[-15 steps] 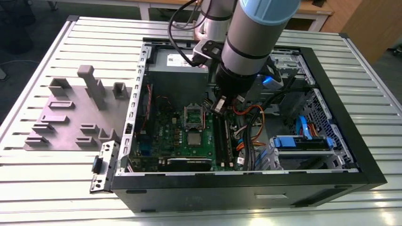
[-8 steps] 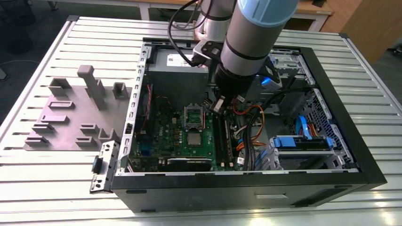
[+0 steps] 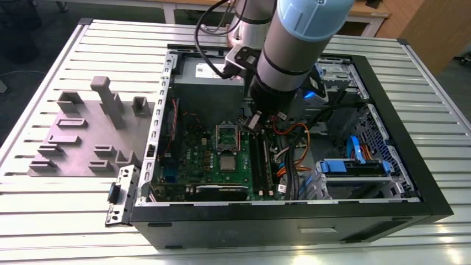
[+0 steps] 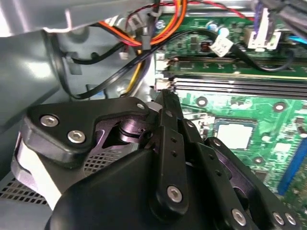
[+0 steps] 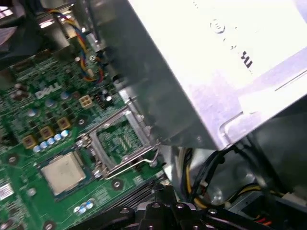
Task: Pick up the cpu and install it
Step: 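Close the cpu cover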
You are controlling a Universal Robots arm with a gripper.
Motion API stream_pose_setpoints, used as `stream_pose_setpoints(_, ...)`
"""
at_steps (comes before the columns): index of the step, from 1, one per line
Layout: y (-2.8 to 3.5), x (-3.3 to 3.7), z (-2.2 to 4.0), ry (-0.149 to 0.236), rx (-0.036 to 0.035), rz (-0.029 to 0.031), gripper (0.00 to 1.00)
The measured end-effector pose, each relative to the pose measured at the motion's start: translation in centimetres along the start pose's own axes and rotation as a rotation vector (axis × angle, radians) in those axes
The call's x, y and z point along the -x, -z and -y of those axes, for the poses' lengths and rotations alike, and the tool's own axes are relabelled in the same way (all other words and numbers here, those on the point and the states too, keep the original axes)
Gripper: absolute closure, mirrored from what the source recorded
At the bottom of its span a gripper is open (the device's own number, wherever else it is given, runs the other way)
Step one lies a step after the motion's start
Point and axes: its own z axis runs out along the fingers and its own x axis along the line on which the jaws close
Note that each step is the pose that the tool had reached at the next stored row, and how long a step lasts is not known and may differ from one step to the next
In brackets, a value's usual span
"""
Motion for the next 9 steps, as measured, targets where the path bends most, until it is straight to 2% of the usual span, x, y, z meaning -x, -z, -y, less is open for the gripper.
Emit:
stream_pose_setpoints(1, -0.05, -0.01, -0.01, -0.001, 0.0036, 0.0062, 0.89)
stream_pose_setpoints(3, -0.21, -0.05, -0.01, -0.001, 0.0075, 0.0126, 0.89)
stream_pose_setpoints(6, -0.5, -0.23, -0.11, -0.001, 0.0105, 0.0172, 0.89)
stream_pose_setpoints(9, -0.66, -0.45, -0.36, 0.0, 0.0211, 0.0344, 0.89)
